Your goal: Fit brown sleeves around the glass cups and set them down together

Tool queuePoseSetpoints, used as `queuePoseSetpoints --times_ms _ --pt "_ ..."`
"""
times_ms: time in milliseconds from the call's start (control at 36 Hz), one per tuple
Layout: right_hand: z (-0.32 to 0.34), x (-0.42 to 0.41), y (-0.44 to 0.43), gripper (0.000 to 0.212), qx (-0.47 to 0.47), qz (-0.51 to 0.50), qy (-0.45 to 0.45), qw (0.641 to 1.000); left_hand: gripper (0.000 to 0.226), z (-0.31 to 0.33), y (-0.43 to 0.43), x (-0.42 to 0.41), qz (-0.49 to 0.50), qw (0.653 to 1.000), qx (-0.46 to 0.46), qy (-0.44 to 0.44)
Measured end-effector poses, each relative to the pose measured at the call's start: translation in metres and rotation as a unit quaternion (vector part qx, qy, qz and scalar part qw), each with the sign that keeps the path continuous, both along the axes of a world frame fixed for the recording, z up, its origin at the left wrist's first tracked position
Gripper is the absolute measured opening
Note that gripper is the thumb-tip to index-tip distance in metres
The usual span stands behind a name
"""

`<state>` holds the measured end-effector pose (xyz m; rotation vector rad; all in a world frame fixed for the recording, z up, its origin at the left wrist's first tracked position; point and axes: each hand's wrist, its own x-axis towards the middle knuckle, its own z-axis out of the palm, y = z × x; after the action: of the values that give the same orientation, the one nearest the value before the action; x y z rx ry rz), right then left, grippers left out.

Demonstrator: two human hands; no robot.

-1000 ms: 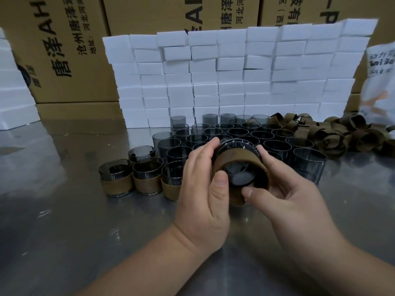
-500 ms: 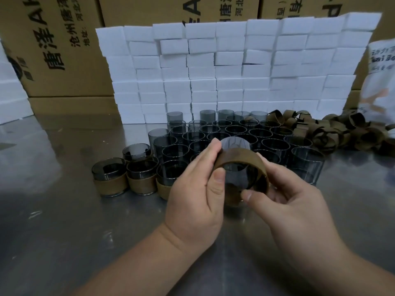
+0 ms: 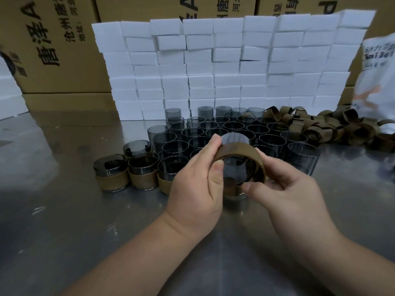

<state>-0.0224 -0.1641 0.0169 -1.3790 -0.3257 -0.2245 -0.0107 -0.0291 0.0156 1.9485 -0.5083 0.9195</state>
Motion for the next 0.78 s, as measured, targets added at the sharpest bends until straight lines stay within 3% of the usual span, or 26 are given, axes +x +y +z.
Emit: queuePoseSetpoints --times_ms 639,778 --pt "0.0035 -0.0019 0.002 0.06 0.002 -0.007 -0.001 1.0 0.05 0.0064 0.0055 -0.0003 0.006 0.999 0.035 -0.026" --pt "0.0029 -0.0012 0.0032 0.061 -0.002 -0.01 0.001 1.0 0.037 0.0057 0.0068 0.0012 -0.014 0.999 0.039 -0.035"
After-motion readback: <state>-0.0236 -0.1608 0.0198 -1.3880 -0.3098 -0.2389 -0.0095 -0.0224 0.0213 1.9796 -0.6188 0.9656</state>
